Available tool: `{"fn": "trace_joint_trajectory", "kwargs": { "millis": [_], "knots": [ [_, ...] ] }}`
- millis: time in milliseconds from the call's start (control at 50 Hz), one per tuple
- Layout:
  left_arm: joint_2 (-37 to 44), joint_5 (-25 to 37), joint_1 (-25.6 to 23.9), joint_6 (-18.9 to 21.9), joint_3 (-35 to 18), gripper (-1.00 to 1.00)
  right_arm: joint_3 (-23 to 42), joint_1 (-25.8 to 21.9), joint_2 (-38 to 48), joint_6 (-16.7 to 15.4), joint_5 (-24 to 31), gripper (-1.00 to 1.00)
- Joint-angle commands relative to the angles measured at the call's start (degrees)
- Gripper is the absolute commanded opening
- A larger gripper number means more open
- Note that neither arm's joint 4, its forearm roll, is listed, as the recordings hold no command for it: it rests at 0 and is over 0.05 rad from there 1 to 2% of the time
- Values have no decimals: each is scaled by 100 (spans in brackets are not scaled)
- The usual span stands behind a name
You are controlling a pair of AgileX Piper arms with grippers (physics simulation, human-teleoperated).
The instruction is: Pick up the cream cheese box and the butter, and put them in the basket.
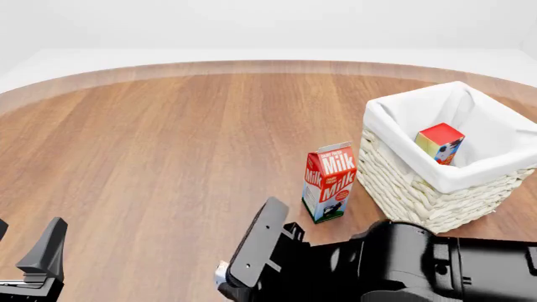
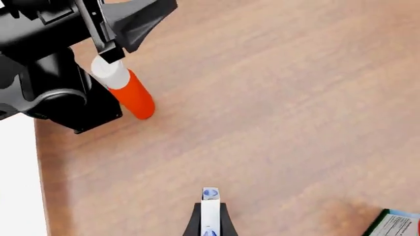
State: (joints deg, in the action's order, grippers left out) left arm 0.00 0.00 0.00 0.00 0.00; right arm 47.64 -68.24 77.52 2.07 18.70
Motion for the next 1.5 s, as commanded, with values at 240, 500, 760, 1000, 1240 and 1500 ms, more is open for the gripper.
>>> {"fn": "trace_joint_trajectory", "kwargs": {
  "millis": [240,500,760,1000,1240,1500],
  "knots": [
    [0,0,0,0,0,100,720,199,-976,-74,774,-100],
    [0,0,0,0,0,100,829,571,-1499,12,1036,-100],
    [0,0,0,0,0,100,933,789,-1800,93,1191,-100],
    [0,0,0,0,0,100,1205,1180,-2223,180,1517,-100],
    [0,0,0,0,0,100,1493,1653,-2659,326,1834,-100],
    [0,0,0,0,0,100,1579,2321,-2949,475,1939,-100]
  ]
}}
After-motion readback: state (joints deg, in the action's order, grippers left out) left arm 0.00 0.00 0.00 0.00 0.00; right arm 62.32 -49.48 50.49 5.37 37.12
